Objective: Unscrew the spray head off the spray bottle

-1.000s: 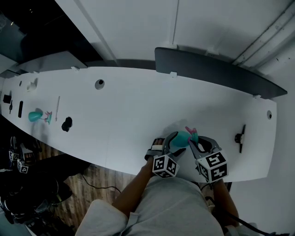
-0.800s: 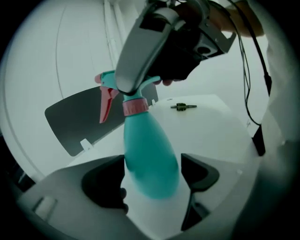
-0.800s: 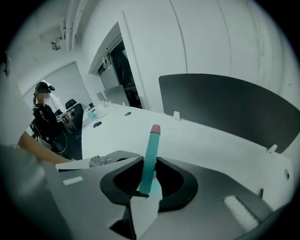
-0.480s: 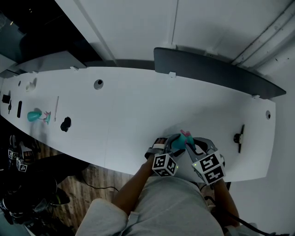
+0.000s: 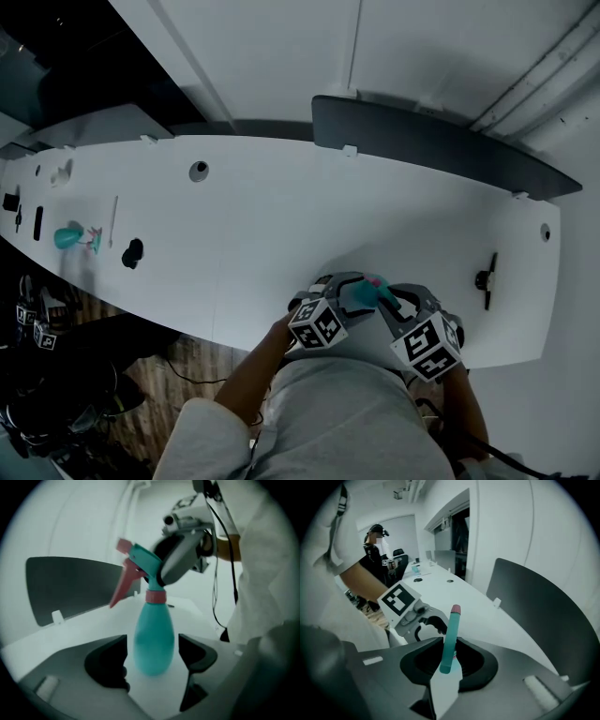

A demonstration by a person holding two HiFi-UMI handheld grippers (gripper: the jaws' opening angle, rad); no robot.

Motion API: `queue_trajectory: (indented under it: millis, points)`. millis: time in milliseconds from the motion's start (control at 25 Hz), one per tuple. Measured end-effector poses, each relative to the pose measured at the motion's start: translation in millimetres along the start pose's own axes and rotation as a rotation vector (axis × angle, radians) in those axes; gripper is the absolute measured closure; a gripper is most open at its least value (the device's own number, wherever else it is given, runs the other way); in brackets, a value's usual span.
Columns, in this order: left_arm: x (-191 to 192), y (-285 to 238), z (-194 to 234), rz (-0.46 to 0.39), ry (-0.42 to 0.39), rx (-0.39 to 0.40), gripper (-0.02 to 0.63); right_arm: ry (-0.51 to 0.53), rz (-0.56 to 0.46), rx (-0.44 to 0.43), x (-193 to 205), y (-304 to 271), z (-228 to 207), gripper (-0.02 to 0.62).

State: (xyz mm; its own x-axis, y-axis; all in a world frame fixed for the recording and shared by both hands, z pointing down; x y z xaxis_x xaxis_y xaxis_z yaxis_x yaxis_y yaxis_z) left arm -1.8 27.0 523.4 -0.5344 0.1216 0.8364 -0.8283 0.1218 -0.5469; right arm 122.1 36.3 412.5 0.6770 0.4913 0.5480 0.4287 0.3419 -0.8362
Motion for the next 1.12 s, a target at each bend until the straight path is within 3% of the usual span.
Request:
queue_trajectory:
  millis: [120, 240, 440, 560, 760, 840, 960, 1000, 1120]
  points:
    - [0, 14, 1, -0.066, 0.147, -0.144, 0.258, -0.219, -0.013, 0.053, 6, 3, -14, 0.505]
    - [2, 7, -14, -0.012, 0.108, -0.22, 0.256, -0.359, -0.043, 0.06, 6, 2, -19, 0.505]
    - [-3, -13, -25, 0.056, 0.047, -0.353, 0.259, -0.343, -0.036, 0.103, -4, -3, -15, 0.505]
    - [-3, -20, -26, 0.085, 0.029, -0.383, 0.273, -0.336, -0.026, 0.089, -8, -5, -9, 0.505]
    - [-1, -19, -21, 0.064, 0.012, -0.286, 0.279, -0.225, -0.021, 0.065, -9, -5, -3, 0.505]
    - [3, -14, -18, 0.044, -0.021, -0.175, 0.281, -0.08, -0.028, 0.022, -10, -4, 4, 0.505]
    - [6, -9, -12, 0.056, -0.132, 0.02, 0.285, 0.225, -0.023, -0.067, -7, -1, 18, 0.505]
    - [7, -8, -12, 0.066, -0.167, 0.074, 0.285, 0.278, -0.017, -0.094, -5, -1, 21, 0.505]
    - [7, -8, -12, 0.084, -0.196, 0.15, 0.285, 0.268, -0.004, -0.124, -2, -1, 20, 0.505]
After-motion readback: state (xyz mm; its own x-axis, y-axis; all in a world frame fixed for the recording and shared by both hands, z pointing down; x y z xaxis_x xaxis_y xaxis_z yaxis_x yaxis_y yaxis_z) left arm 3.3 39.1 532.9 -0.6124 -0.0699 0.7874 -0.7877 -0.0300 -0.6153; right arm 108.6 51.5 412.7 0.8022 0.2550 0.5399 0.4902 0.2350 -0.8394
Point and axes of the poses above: the fingertips, and each gripper's own axes: y backward along the fingers, z to its left, x out of its underside, the point moved 10 cm from there along y, backward along the fingers, and after that the axes turned 2 degrees about z, right-handed, at the moved point
